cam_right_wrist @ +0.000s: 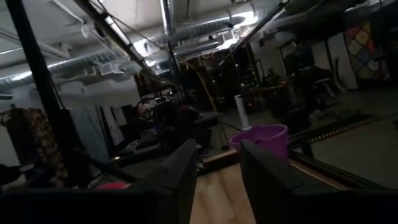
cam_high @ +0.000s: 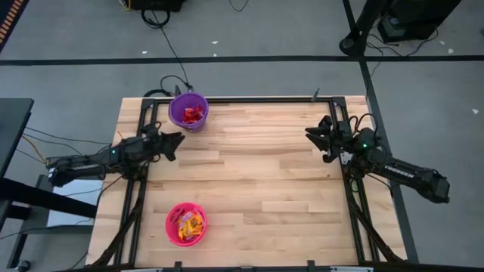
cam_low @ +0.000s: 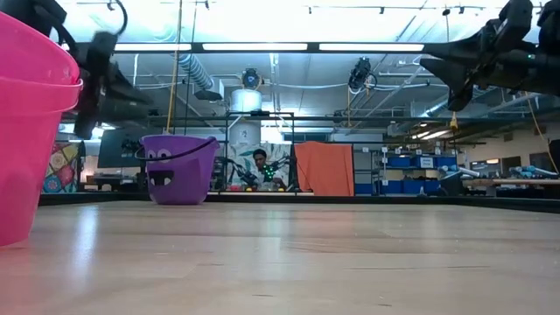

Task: Sort candy by brand, put in halloween buckets
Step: Return to Home Position

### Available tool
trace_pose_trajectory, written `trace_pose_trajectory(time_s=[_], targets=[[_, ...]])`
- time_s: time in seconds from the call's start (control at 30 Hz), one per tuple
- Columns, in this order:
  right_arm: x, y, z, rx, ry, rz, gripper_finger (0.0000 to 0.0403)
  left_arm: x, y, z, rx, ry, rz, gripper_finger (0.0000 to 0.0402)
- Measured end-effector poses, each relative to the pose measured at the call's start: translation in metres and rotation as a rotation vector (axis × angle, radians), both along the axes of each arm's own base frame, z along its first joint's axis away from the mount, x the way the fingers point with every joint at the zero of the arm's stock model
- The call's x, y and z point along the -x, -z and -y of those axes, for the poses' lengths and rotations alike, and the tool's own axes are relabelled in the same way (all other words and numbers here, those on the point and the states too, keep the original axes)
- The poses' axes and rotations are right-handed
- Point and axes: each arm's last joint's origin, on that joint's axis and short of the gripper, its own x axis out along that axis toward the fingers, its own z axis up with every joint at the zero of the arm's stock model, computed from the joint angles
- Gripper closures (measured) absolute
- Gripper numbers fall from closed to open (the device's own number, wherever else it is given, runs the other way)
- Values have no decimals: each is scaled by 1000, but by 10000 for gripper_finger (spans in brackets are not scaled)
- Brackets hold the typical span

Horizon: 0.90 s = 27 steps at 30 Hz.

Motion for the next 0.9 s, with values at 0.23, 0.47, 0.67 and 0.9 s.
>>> trace_pose_trajectory(time_s=[0.23, 0.47, 0.67, 0.9], targets=[[0, 0, -1, 21, -27, -7, 270, -3, -12, 8, -285, 150, -39, 241], [0, 0, -1, 35, -23, -10, 270, -5, -4, 11, -285, 258, -76, 241], [0, 0, -1, 48, -20, -11, 270, -11, 16, 12, -236, 270, 19, 241], [0, 0, -2, 56, -44, -16, 270, -12, 17, 14, -247, 308, 5, 241]])
